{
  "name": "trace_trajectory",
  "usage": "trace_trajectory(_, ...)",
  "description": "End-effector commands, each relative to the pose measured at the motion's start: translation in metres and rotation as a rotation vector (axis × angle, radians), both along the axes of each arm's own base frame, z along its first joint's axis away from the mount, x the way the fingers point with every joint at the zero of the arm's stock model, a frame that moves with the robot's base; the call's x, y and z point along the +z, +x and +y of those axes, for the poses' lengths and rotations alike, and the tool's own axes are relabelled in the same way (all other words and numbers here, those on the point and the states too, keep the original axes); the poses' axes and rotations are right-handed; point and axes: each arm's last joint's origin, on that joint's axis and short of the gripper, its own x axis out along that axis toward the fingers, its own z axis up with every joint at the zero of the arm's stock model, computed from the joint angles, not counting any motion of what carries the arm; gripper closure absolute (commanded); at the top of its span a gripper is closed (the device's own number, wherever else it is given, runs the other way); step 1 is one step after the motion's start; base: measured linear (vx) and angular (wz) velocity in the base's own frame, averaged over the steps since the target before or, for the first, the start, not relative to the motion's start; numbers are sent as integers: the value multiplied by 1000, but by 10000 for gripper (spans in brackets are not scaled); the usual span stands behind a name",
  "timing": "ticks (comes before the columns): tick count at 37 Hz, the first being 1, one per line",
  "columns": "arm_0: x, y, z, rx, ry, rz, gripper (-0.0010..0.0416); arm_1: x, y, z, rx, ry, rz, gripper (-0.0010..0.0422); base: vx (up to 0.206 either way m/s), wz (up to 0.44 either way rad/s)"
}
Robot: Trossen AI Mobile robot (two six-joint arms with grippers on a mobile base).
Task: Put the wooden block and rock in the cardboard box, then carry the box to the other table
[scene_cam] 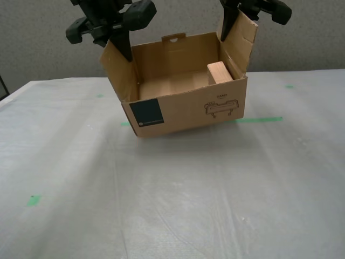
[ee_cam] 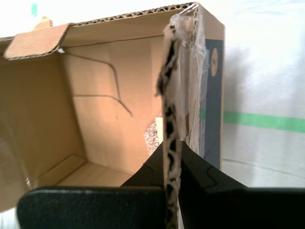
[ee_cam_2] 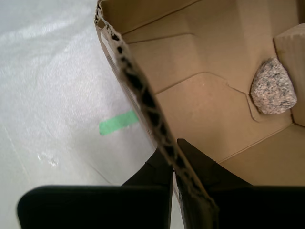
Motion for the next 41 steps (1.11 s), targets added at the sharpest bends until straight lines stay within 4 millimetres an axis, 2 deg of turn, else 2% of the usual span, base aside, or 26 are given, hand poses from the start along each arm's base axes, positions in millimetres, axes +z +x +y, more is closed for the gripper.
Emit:
trace_trajectory(1, 2, 1, -2, -30, -1, -7, 407, 5, 4, -7, -46, -64, -11, 413, 0, 0)
trace_trajectory(15, -6, 3, -26, -82, -89, 75, 407, 9, 4, -11, -25, -88, -7, 413, -4, -2)
trace_trajectory(31, -13, 1, -28, -78, -103, 90, 405, 10, 7, -12, 8, -87, -43, 410, 0, 0)
trace_trajectory(35, -13, 1, -28, -78, -104, 93, 402, 10, 7, -12, 17, -86, -41, 385, 0, 0)
trace_trajectory(41, -13, 1, -28, -78, -106, 97, 381, 10, 7, -12, 24, -89, -38, 314, 0, 0)
